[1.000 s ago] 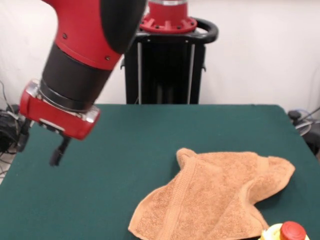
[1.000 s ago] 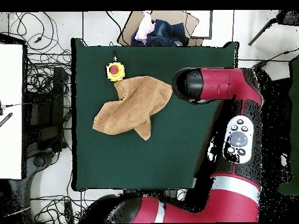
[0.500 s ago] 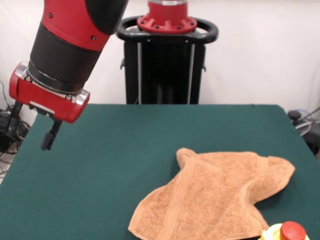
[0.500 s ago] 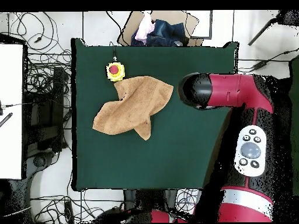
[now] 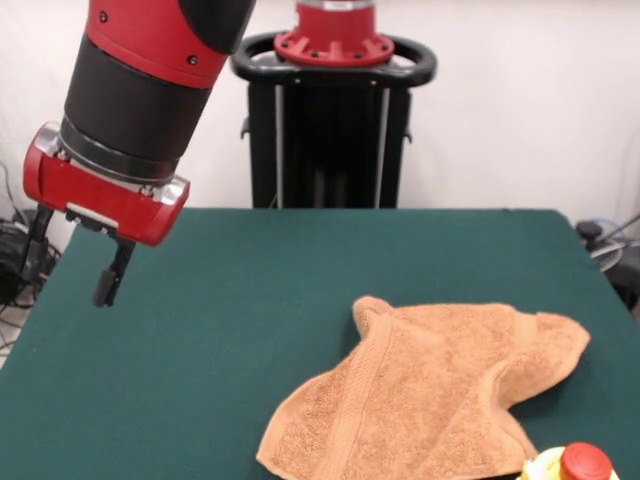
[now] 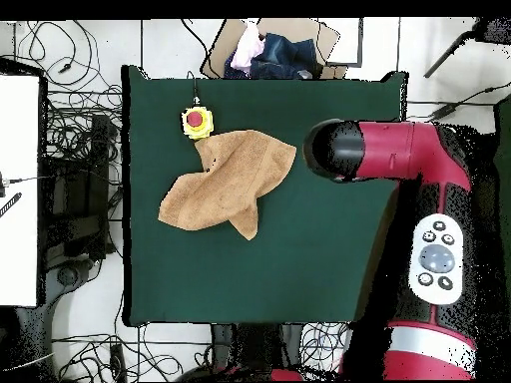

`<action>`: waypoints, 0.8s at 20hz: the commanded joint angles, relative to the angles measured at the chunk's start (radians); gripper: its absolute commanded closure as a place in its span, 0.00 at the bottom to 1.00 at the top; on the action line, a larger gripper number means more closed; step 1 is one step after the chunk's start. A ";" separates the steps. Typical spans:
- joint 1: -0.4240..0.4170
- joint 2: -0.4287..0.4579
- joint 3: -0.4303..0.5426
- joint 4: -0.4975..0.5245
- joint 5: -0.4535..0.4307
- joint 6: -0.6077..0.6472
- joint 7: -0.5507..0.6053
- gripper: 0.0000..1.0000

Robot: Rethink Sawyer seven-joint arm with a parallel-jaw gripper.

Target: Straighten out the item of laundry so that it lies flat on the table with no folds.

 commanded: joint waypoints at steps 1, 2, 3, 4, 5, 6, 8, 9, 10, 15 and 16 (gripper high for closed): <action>-0.058 -0.007 0.165 0.139 0.009 -0.008 -0.227 0.00; -0.063 -0.009 0.170 0.140 0.006 -0.008 -0.229 0.00; -0.066 -0.008 0.175 0.136 0.003 -0.002 -0.232 0.00; -0.073 -0.009 0.182 0.137 0.001 -0.002 -0.237 0.00; -0.082 -0.009 0.189 0.136 -0.002 -0.002 -0.247 0.00; -0.092 -0.008 0.196 0.135 -0.007 -0.006 -0.258 0.00; -0.109 0.001 0.209 0.125 -0.018 -0.012 -0.276 0.00; -0.109 0.007 0.208 0.112 -0.028 -0.005 -0.281 0.00; -0.110 0.012 0.207 0.100 -0.038 0.002 -0.286 0.00; -0.130 0.028 0.228 0.079 -0.054 0.004 -0.300 0.00; -0.131 0.028 0.230 0.079 -0.057 0.003 -0.300 0.00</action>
